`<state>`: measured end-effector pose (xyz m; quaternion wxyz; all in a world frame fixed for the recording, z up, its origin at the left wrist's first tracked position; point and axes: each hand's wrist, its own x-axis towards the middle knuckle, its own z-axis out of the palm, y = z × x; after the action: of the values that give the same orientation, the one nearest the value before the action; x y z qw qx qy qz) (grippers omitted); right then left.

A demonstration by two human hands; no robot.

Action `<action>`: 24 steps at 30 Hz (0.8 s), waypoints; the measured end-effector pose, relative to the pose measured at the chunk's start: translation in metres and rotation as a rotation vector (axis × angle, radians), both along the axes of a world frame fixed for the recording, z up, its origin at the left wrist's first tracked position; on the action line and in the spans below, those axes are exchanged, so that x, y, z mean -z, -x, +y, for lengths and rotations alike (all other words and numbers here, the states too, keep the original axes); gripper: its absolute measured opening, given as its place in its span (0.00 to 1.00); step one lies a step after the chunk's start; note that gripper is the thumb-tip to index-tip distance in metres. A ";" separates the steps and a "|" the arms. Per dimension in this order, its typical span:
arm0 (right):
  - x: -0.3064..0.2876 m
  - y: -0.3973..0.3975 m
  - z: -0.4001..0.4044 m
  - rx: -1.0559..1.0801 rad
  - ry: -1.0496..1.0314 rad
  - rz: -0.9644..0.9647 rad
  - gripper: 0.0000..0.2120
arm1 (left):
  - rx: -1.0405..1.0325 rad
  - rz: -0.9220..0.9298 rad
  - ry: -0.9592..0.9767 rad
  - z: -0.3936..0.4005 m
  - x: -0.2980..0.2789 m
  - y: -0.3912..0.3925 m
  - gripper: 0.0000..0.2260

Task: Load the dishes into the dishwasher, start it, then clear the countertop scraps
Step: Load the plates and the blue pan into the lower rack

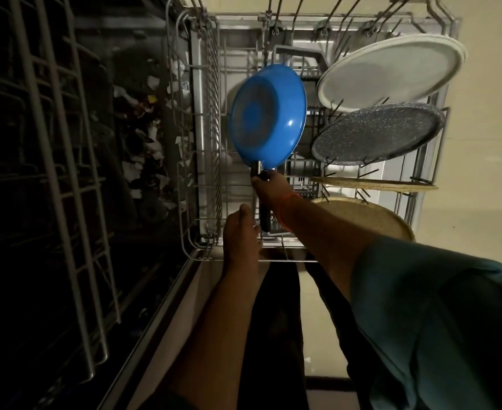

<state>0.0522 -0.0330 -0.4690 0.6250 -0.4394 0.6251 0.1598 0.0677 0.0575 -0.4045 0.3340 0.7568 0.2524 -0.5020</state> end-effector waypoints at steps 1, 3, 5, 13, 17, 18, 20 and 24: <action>0.000 0.002 -0.001 0.022 -0.003 -0.005 0.14 | 0.014 -0.004 0.011 -0.002 -0.001 -0.001 0.12; -0.004 0.006 -0.002 0.080 -0.019 -0.041 0.11 | 0.052 -0.035 0.028 -0.006 -0.003 -0.002 0.12; -0.009 0.012 -0.004 0.126 -0.045 -0.069 0.06 | 0.057 -0.046 0.042 -0.010 -0.005 -0.003 0.12; -0.031 0.038 -0.003 0.119 -0.077 -0.112 0.10 | 0.196 -0.062 0.074 -0.015 -0.015 0.003 0.14; -0.048 0.052 0.001 0.090 -0.041 -0.116 0.05 | 0.224 -0.074 0.099 -0.011 -0.025 0.017 0.14; -0.053 0.056 0.001 0.069 -0.032 -0.107 0.07 | 0.215 -0.065 0.107 -0.010 -0.030 0.021 0.15; -0.064 0.065 0.004 0.011 -0.004 -0.075 0.13 | 0.204 -0.066 0.124 -0.009 -0.039 0.029 0.18; -0.084 0.085 0.005 -0.015 0.047 -0.058 0.12 | 0.231 -0.078 0.144 -0.004 -0.050 0.041 0.19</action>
<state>-0.0329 -0.0279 -0.3853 0.6312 -0.4632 0.6069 0.1367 0.0264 0.0539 -0.3544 0.3369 0.7738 0.1140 -0.5242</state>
